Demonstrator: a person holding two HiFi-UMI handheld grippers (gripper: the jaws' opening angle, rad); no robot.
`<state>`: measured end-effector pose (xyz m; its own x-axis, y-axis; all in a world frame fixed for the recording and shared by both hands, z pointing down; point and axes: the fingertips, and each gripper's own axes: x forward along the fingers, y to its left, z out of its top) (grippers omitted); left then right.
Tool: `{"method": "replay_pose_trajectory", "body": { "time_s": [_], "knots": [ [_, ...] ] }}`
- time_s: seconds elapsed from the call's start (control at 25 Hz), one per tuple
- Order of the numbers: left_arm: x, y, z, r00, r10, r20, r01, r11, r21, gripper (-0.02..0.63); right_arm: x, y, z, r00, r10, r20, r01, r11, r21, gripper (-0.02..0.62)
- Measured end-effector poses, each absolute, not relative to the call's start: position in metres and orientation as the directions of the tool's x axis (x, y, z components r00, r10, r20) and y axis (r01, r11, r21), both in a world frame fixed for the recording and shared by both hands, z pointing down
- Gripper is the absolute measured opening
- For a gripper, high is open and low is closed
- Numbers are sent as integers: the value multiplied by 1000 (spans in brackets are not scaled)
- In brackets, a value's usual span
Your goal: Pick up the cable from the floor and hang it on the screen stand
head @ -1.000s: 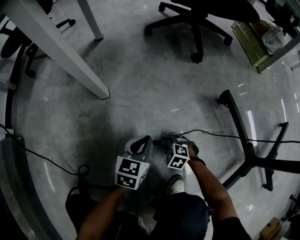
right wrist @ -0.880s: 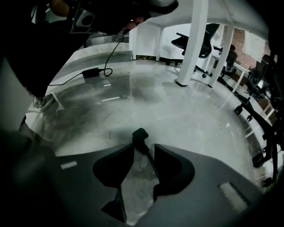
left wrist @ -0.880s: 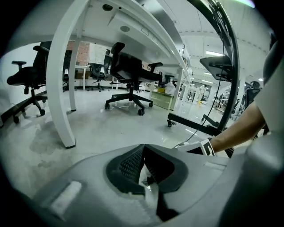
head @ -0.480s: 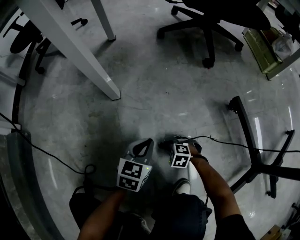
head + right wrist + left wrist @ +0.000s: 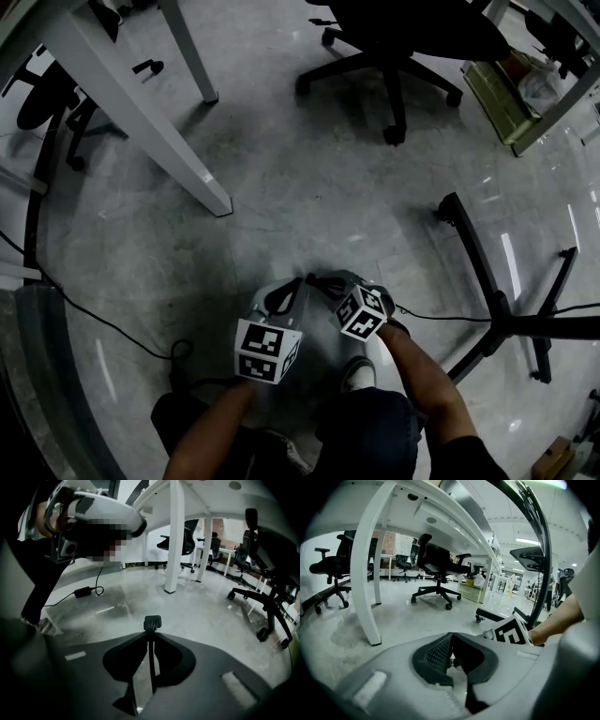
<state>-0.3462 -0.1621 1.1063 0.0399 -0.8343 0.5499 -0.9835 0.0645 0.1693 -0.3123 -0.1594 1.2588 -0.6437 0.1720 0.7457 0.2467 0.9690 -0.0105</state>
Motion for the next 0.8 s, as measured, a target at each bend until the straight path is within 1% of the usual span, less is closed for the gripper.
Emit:
{"method": "replay_pose_trajectory", "body": {
  "time_s": [0.08, 0.28, 0.44, 0.8],
  "knots": [
    [-343, -170, 1096, 52, -848, 527, -981, 54, 184, 3, -313, -167, 1231, -687, 130, 714, 195, 981, 9, 49],
    [-341, -182, 1069, 48, -866, 498, -977, 63, 203, 3, -299, -190, 1161, -786, 4, 619, 2, 1000, -4, 49],
    [-331, -191, 1024, 71, -876, 476, -973, 44, 227, 3, -284, -203, 1079, -832, -95, 546, -106, 994, 11, 49],
    [-299, -208, 894, 153, -895, 419, -970, -55, 237, 3, -252, -216, 911, -849, -289, 443, -303, 952, 41, 49]
  ]
}}
